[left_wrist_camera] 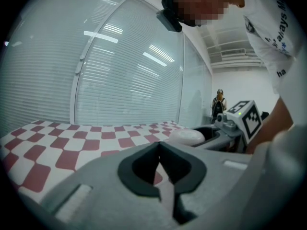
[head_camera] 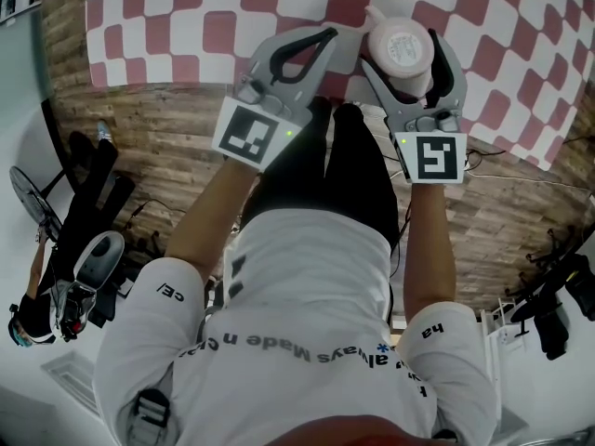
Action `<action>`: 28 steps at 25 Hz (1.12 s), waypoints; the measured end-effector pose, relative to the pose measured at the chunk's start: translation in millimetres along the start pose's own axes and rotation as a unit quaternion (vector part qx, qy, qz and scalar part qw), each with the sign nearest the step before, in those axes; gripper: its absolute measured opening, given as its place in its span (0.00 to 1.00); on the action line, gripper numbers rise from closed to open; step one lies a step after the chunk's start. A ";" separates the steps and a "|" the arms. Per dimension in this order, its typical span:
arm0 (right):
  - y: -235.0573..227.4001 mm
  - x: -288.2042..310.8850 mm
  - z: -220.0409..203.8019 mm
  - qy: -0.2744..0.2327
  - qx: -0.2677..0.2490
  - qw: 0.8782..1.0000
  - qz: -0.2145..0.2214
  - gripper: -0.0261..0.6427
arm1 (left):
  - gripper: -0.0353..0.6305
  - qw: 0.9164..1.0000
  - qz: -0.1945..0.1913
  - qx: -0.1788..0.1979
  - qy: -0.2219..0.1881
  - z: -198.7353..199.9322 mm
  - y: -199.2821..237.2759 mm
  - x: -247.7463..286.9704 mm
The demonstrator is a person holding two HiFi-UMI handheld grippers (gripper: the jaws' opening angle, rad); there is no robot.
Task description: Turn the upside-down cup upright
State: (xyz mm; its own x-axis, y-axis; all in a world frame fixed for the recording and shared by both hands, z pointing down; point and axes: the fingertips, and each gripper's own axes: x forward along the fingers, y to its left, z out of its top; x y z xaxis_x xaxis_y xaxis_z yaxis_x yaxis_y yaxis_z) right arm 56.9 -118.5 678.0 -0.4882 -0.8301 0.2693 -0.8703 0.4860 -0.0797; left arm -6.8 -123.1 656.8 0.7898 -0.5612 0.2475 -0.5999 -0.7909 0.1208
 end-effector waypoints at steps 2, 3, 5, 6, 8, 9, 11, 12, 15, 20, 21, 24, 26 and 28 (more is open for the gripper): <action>-1.9 -4.7 13.0 -0.003 -0.003 1.000 0.003 0.68 | 0.06 1.000 0.002 0.001 -0.004 12.3 -2.0 -1.1; -2.8 -7.3 20.3 -0.005 -0.005 1.000 0.003 0.68 | 0.06 1.000 0.003 0.002 -0.007 19.1 -3.1 -1.6; -3.5 -12.8 36.7 -0.008 -0.013 1.000 0.002 0.68 | 0.06 1.000 0.004 0.002 -0.013 34.1 -5.1 -3.4; -3.1 -15.6 45.5 -0.009 -0.016 1.000 0.002 0.68 | 0.06 1.000 0.005 0.002 -0.017 42.6 -6.0 -5.0; -1.1 -21.5 63.1 -0.009 -0.022 1.000 0.003 0.68 | 0.06 1.000 0.006 0.003 -0.026 60.1 -7.9 -9.6; 0.2 -24.4 72.1 -0.009 -0.024 1.000 0.004 0.68 | 0.06 1.000 0.006 0.002 -0.030 68.9 -8.9 -12.4; 2.9 -30.3 91.6 -0.009 -0.031 0.999 0.005 0.68 | 0.06 0.999 0.007 -0.001 -0.033 86.7 -11.4 -18.1; 3.6 -33.7 101.6 -0.009 -0.033 0.999 0.004 0.68 | 0.06 0.999 0.007 -0.001 -0.034 96.0 -13.0 -20.7; 3.0 -45.1 132.8 -0.015 -0.031 0.999 -0.001 0.68 | 0.06 0.999 0.004 0.000 -0.047 127.1 -18.8 -26.9; 5.3 -64.9 183.8 -0.027 -0.036 0.999 -0.007 0.68 | 0.06 0.998 0.000 -0.003 -0.065 172.5 -31.1 -34.7; 5.6 -67.5 192.6 -0.027 -0.039 0.999 -0.008 0.68 | 0.06 0.998 -0.002 -0.001 -0.067 181.0 -32.9 -35.8; 6.2 -75.0 215.2 -0.026 -0.046 0.999 -0.012 0.68 | 0.06 0.997 -0.005 -0.003 -0.077 205.3 -37.0 -39.6; 6.8 -81.2 228.4 -0.027 -0.046 0.999 -0.012 0.68 | 0.06 0.996 -0.006 -0.010 -0.085 218.8 -39.7 -41.9; 5.8 -87.6 240.1 -0.028 -0.047 0.998 -0.011 0.68 | 0.06 0.996 -0.007 -0.011 -0.089 230.0 -43.0 -42.6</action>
State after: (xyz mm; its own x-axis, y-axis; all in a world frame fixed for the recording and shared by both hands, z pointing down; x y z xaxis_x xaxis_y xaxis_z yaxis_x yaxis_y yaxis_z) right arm 79.1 -108.7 423.5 -0.4738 -0.8539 0.2155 -0.8726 0.4882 0.0159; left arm 14.8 -121.3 420.0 0.8076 -0.5855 0.0712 -0.5891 -0.7950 0.1445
